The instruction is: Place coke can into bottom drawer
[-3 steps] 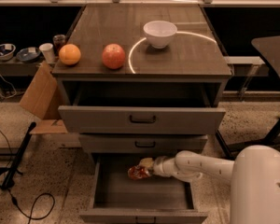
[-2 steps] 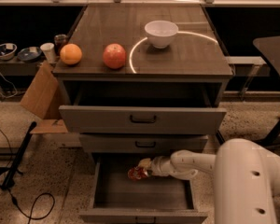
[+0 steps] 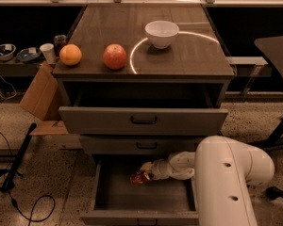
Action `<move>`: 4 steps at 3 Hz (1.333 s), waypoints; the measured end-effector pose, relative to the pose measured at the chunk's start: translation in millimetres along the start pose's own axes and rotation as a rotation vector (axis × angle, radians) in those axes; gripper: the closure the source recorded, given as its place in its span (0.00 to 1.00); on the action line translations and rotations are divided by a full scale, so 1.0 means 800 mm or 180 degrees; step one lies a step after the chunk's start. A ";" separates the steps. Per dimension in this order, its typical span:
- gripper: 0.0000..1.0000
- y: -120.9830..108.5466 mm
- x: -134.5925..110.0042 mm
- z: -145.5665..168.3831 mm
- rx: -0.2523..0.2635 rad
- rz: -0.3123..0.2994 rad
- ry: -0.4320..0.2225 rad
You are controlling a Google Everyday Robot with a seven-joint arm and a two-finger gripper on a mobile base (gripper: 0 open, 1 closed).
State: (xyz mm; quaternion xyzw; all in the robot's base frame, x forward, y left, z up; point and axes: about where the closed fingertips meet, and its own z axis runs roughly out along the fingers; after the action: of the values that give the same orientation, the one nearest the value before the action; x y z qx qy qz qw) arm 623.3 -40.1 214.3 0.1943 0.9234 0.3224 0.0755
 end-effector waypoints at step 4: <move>0.21 -0.036 0.000 0.020 -0.0017 0.0393 0.0103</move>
Offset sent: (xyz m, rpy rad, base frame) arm -0.0015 -0.0152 -0.0315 0.0551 0.0967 -0.0859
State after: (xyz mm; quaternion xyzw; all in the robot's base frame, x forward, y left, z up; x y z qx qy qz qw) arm 618.3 -51.8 183.7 0.2454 0.9099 0.3320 0.0410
